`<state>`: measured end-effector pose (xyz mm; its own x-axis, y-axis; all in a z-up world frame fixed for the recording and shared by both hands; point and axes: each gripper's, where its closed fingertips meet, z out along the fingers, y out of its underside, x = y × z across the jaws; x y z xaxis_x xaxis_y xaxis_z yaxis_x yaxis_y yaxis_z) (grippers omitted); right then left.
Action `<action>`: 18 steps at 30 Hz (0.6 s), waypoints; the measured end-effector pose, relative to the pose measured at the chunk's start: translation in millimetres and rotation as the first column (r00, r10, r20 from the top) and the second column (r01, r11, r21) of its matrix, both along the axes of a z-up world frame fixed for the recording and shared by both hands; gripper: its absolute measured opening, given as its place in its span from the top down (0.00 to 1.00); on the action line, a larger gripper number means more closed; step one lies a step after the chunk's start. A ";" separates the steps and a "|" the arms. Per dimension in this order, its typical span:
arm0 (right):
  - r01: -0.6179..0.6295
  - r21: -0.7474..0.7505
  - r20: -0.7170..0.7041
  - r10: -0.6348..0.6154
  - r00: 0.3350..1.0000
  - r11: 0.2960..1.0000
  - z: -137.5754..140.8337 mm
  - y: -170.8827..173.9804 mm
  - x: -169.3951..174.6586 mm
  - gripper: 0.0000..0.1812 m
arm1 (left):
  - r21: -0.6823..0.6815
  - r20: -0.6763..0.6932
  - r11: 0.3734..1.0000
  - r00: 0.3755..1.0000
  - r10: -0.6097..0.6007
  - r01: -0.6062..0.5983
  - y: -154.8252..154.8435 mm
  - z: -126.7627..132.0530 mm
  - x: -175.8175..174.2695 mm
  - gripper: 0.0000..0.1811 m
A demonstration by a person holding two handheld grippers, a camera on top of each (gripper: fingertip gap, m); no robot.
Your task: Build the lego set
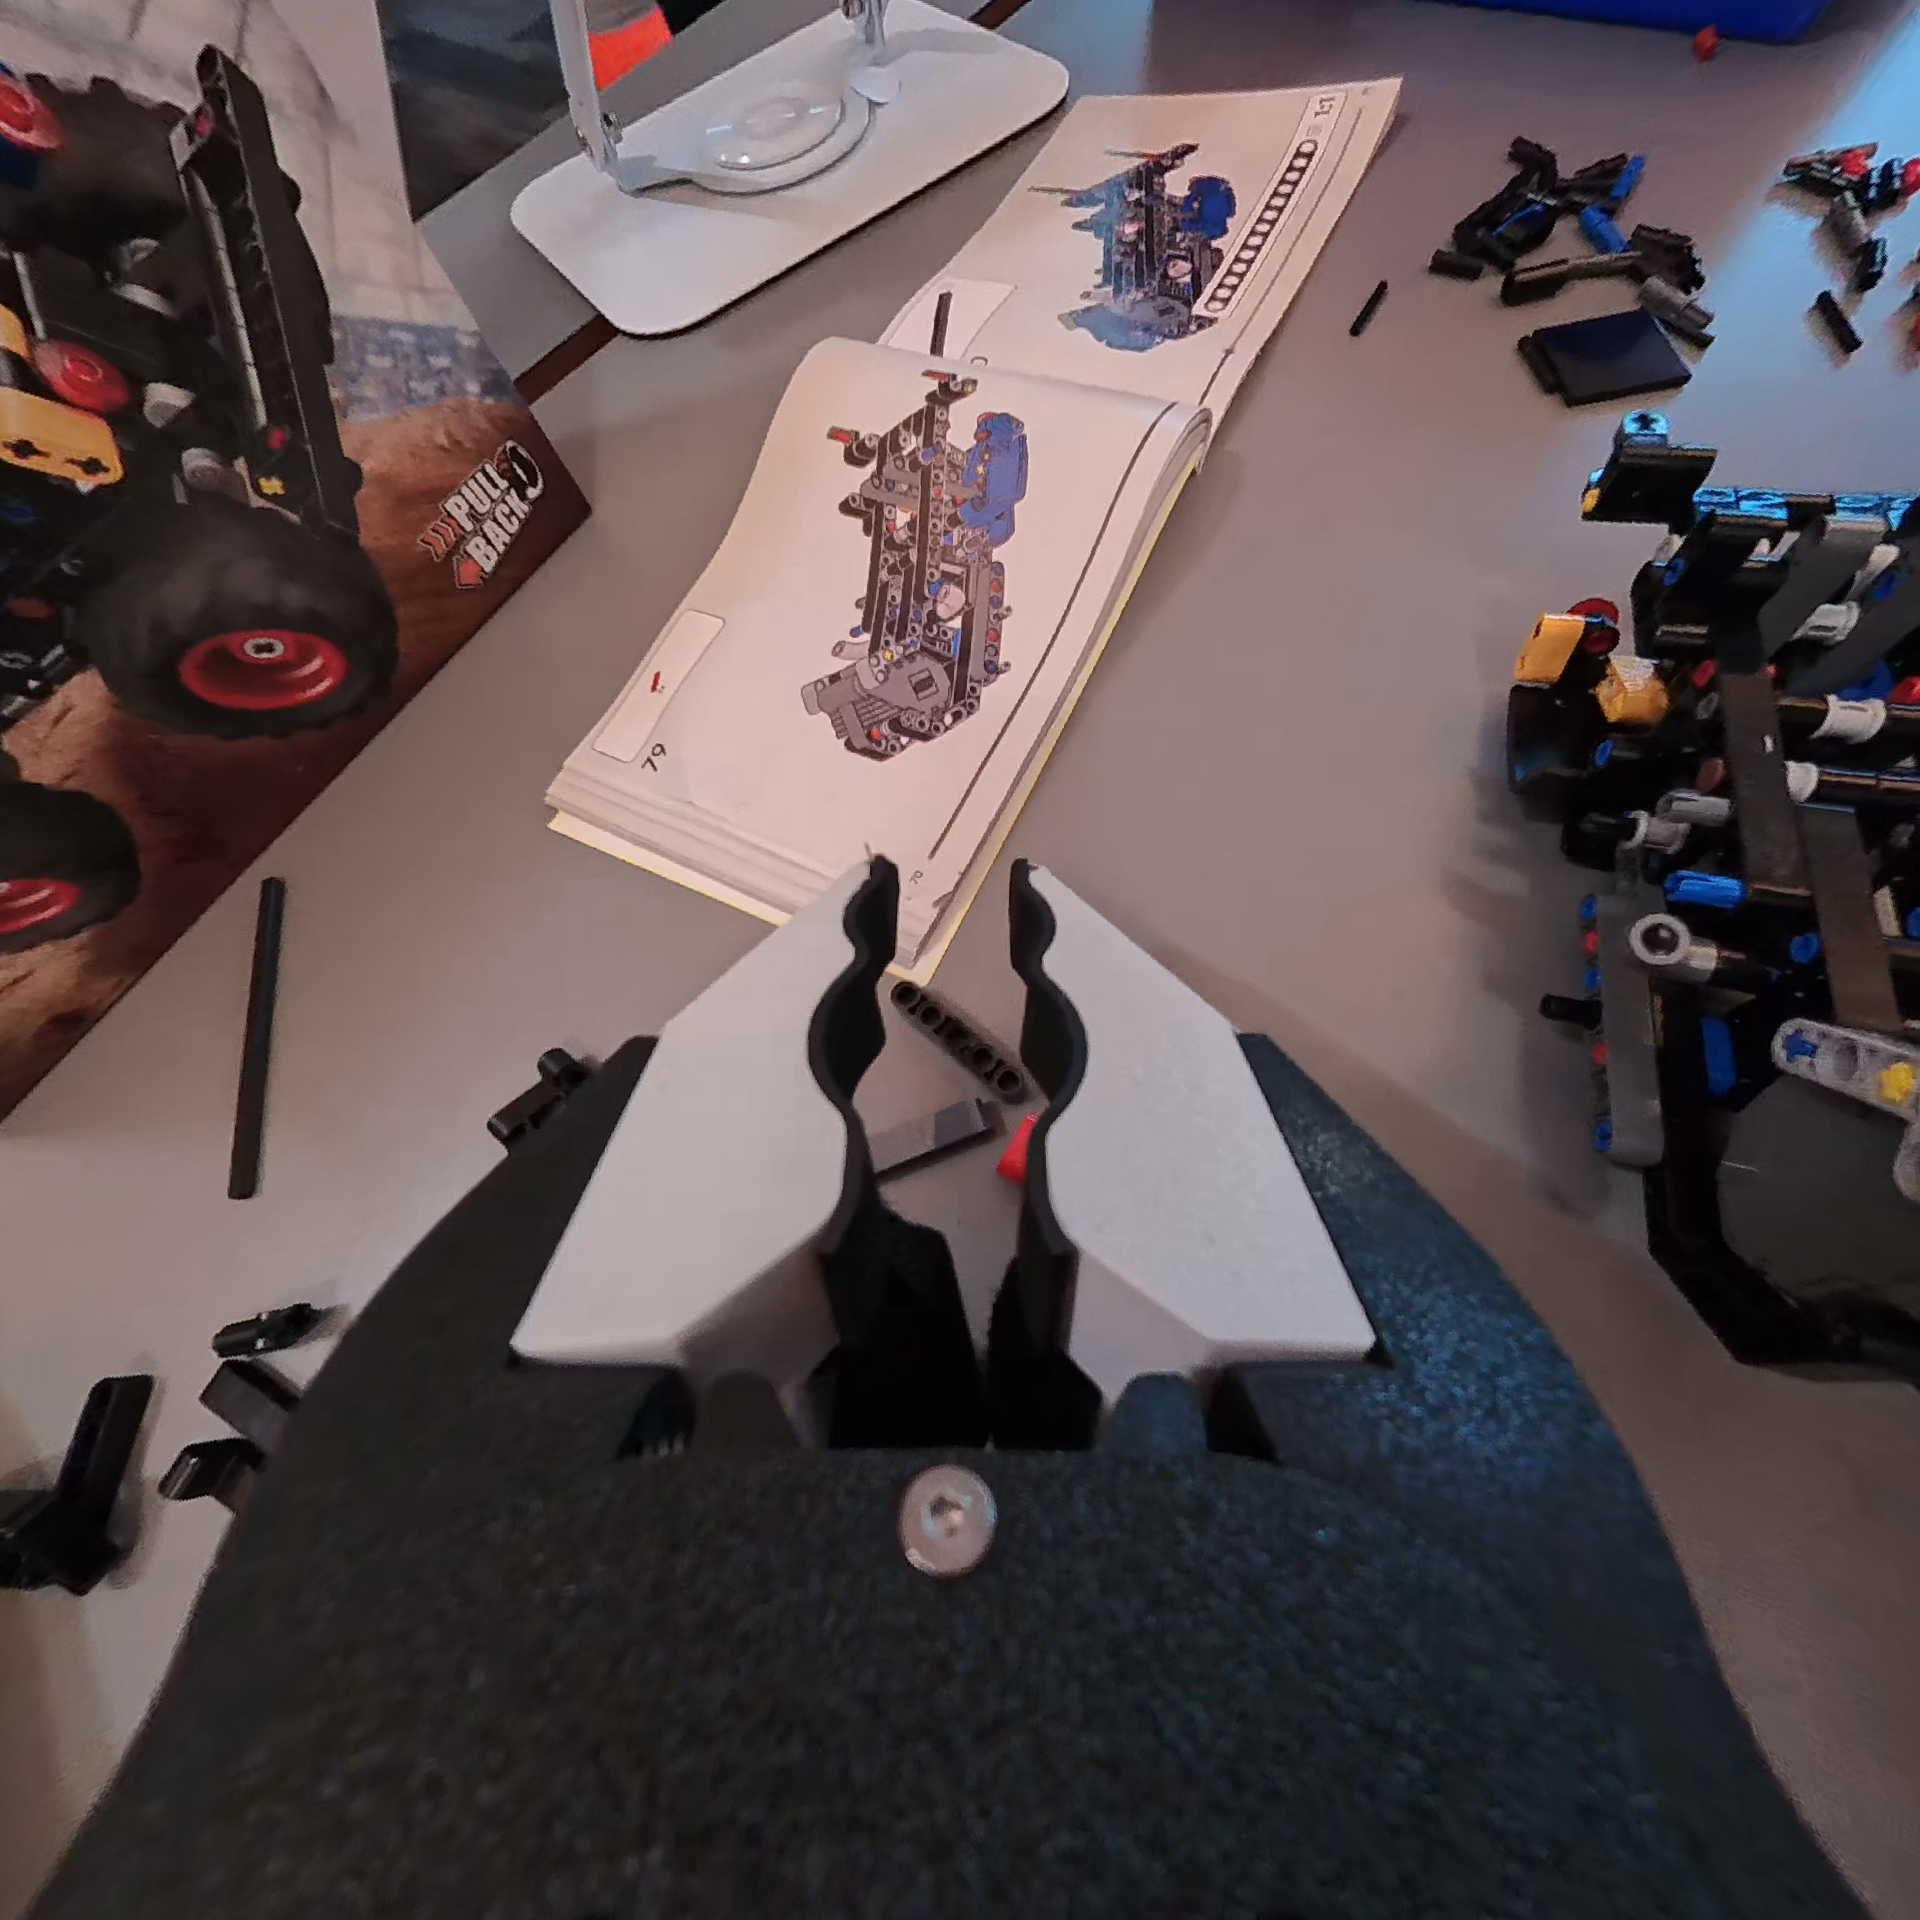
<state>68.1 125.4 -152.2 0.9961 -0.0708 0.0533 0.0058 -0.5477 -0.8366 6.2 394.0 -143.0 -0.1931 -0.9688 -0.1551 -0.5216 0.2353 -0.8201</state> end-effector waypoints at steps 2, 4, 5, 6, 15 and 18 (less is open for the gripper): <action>0.002 -0.019 -0.005 -0.002 1.000 1.000 -5.2 -8.5 -3.1 0.87 | 0.026 0.009 1.000 1.000 -0.010 0.009 -3.1 1.5 0.2 0.90; -0.013 -0.046 -0.016 0.012 1.000 0.999 -12.9 -16.8 -7.9 0.87 | 0.045 0.019 0.999 1.000 -0.020 0.020 -7.3 3.5 0.6 0.90; -0.026 -0.062 -0.021 0.025 0.999 0.998 -16.8 -19.9 -10.7 0.87 | 0.049 0.024 0.998 0.999 -0.029 0.028 -10.3 5.1 0.7 0.90; -0.039 -0.076 -0.021 0.037 0.999 0.996 -20.0 -21.8 -12.8 0.87 | 0.055 0.032 0.998 0.999 -0.037 0.035 -13.0 7.4 0.6 0.90; -0.155 -0.146 -0.028 0.153 0.988 0.977 -31.5 -16.3 -54.5 0.89 | 0.034 0.119 0.992 0.985 -0.124 0.120 -52.8 42.7 -4.6 0.90; -0.149 -0.141 0.033 0.155 0.987 0.979 -33.5 -10.7 -58.5 0.91 | 0.019 0.138 0.982 0.972 -0.191 0.191 -76.5 55.5 -10.5 0.90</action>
